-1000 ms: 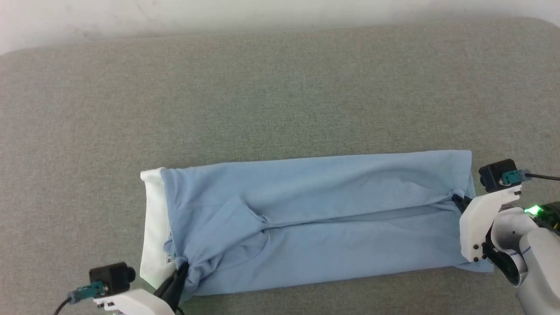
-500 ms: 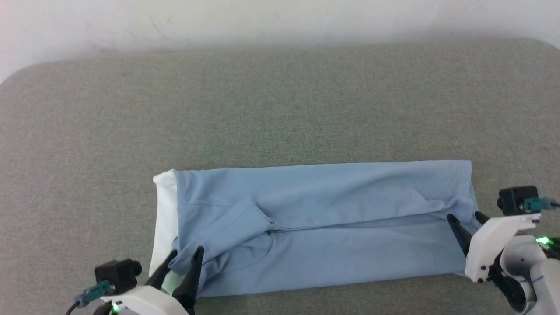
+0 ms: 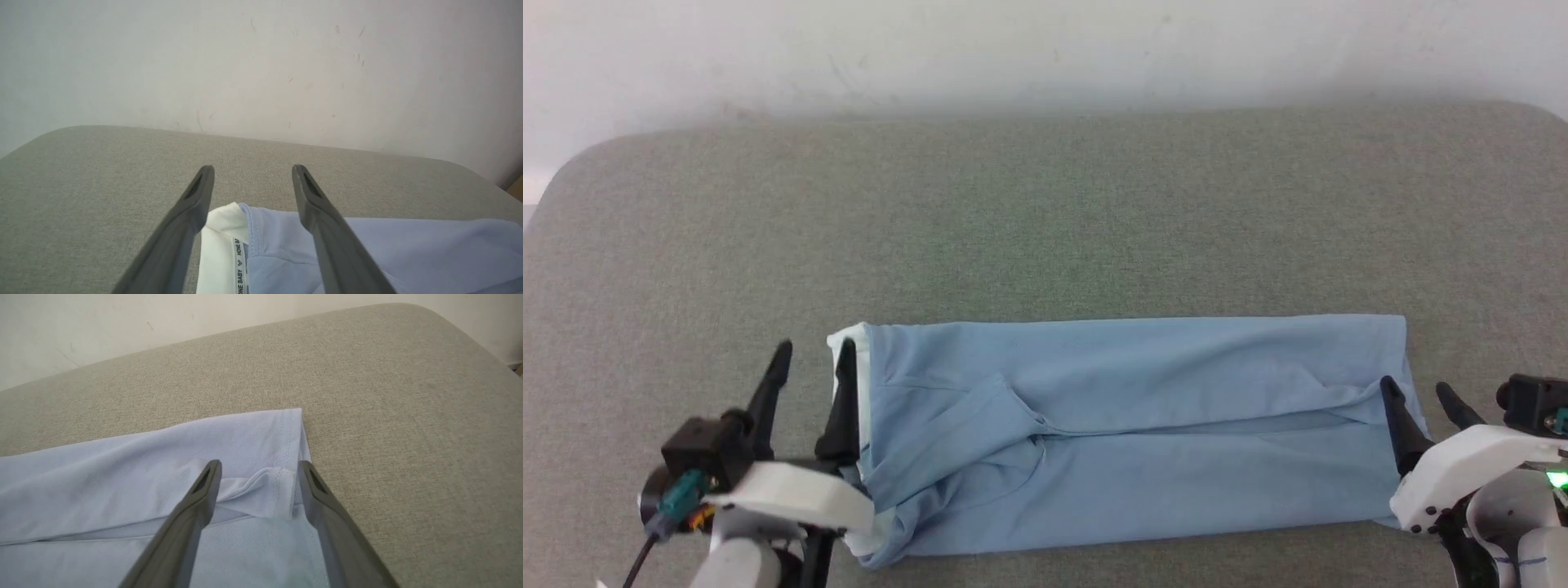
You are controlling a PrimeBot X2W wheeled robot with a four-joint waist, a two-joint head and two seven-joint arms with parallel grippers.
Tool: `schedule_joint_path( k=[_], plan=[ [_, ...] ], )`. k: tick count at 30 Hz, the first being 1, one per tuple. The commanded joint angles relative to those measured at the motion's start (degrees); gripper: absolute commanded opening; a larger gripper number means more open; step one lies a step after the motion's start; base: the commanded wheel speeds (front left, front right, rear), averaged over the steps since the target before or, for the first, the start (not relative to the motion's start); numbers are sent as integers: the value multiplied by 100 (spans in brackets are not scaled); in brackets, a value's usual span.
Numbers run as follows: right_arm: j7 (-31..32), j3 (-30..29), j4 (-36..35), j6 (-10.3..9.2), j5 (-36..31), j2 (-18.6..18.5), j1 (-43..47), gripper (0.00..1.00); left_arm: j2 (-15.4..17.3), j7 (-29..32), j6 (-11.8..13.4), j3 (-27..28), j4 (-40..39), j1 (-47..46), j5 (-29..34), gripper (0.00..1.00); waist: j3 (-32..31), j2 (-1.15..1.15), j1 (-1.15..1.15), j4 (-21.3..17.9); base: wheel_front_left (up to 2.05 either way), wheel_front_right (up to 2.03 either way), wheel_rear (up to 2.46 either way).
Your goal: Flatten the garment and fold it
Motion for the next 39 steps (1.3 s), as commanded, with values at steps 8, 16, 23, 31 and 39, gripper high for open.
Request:
schedule_joint_path(
  k=[8, 16, 23, 31, 39],
  plan=[
    [341, -673, 392, -5, -316, 265, -525, 100, -380, -53, -41, 585, 9, -611, 961, 100, -22, 0, 0, -60, 0, 0, 0],
    [1008, -1064, 1456, -5, -345, 271, -1056, 100, -705, -54, -185, 928, 142, -662, 1288, 100, -20, 0, 0, -69, 0, 0, 0],
    [1562, -1145, 2122, -5, -685, 272, -1429, 100, -866, -54, -371, 1166, 307, -646, 1459, 100, 20, 0, 0, -52, 0, 0, 0],
    [2105, -1022, 2600, -5, -816, 272, -1715, 49, -987, -54, -583, 1347, 404, -687, 1599, 100, 109, 0, 0, -21, 0, 0, 0],
    [2325, -1056, 2585, -5, -907, 273, -1722, 0, -1114, -54, -686, 1416, 447, -702, 1719, 100, 118, 0, 0, 2, 0, 0, 0]
  ],
)
